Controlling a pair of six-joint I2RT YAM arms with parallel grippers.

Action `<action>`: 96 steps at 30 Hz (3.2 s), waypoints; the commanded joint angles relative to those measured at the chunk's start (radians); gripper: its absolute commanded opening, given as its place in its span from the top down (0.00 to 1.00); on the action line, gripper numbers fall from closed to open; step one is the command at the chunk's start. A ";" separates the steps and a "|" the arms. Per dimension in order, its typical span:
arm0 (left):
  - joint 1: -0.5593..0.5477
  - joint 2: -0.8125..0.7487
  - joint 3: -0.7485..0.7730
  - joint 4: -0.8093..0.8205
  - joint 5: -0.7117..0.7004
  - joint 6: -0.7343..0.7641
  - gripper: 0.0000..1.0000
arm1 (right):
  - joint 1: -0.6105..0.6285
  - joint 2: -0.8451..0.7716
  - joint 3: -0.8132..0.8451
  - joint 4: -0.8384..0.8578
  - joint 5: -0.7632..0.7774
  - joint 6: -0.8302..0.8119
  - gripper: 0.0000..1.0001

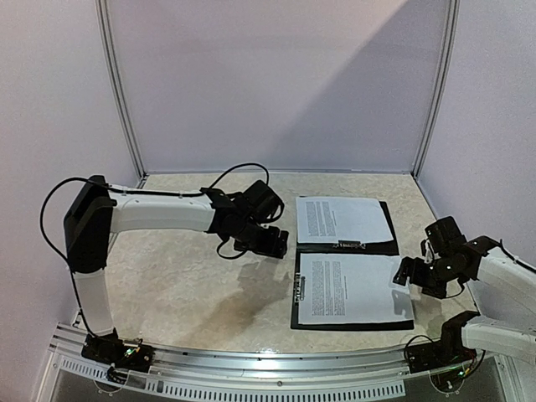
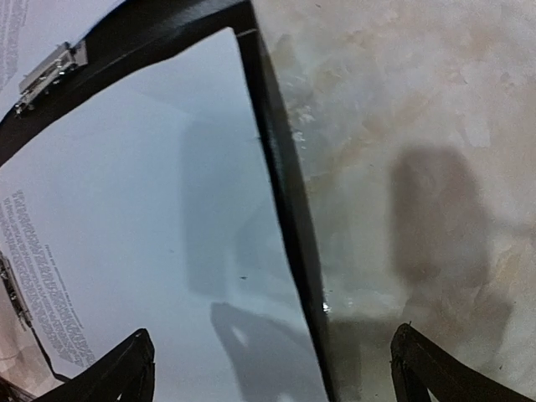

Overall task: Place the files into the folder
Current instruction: Rotate the folder with files at the center of the board, then pick up the folder with files at the center of the board.

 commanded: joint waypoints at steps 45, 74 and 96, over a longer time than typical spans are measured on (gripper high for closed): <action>-0.176 -0.928 -1.016 0.634 -0.209 -0.766 0.08 | 0.594 0.715 -0.380 2.074 -0.440 0.923 0.95; -0.107 -0.357 -0.972 1.133 0.037 -0.886 0.22 | 0.723 1.041 -0.262 2.556 -0.380 1.230 0.99; 0.168 -0.455 -0.575 0.304 0.249 -0.384 1.00 | 0.743 0.607 -0.160 1.239 -0.497 0.715 0.01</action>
